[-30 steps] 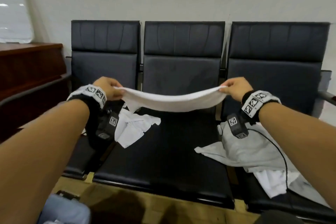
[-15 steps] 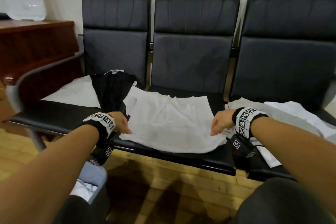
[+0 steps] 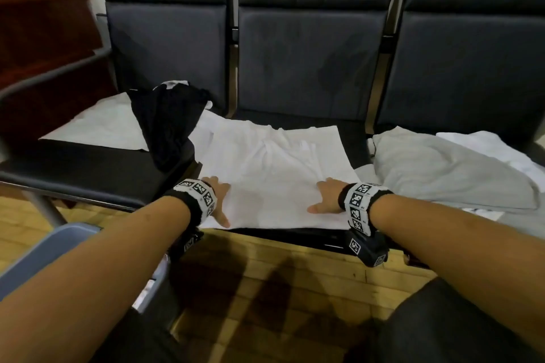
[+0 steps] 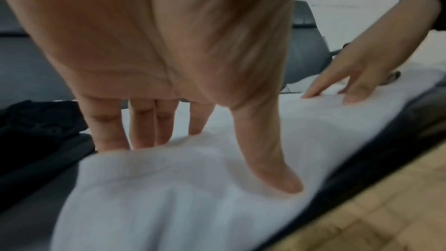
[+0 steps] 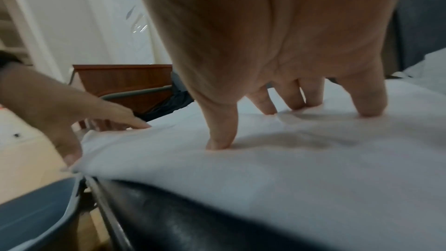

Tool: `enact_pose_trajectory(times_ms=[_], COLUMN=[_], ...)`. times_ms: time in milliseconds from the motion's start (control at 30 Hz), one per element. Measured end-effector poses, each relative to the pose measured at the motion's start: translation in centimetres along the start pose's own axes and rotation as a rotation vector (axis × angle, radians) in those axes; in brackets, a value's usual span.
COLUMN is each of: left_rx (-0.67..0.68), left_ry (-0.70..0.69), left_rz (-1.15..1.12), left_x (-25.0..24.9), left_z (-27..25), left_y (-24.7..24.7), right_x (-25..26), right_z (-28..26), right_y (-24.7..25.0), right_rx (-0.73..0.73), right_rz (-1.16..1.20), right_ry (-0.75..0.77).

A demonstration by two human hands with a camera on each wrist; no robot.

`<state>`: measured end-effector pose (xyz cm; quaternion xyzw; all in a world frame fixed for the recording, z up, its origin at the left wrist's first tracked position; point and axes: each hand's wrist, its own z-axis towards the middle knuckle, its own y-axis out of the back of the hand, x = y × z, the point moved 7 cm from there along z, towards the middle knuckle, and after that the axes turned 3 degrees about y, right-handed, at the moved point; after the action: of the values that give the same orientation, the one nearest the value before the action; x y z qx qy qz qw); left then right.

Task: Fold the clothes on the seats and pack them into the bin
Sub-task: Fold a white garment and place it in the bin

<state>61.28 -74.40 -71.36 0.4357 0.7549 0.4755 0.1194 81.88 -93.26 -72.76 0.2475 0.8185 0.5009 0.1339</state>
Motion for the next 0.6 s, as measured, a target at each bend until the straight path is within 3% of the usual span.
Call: enact_pose_trajectory(times_ms=[100,300,500,600], left_rx=[-0.035,-0.32,-0.314,-0.32], left_ry=[-0.005,0.121,0.178,0.18], left_rz=[-0.127,-0.307,-0.404,-0.443], left_x=[1.0,4.5,6.5,6.9], left_z=[0.7,4.1,11.0,14.9], left_y=[2.6,11.0,14.6,15.3], right_x=[-0.4,-5.8,-9.9,-10.8], right_z=[0.7,6.8,13.3,16.5], right_y=[2.1,11.7,14.6,14.8], right_rx=[0.042,-0.27,-0.325,-0.304], right_rz=[-0.008,0.223,0.331,0.246], right_ry=[0.008,-0.133,-0.215,-0.2])
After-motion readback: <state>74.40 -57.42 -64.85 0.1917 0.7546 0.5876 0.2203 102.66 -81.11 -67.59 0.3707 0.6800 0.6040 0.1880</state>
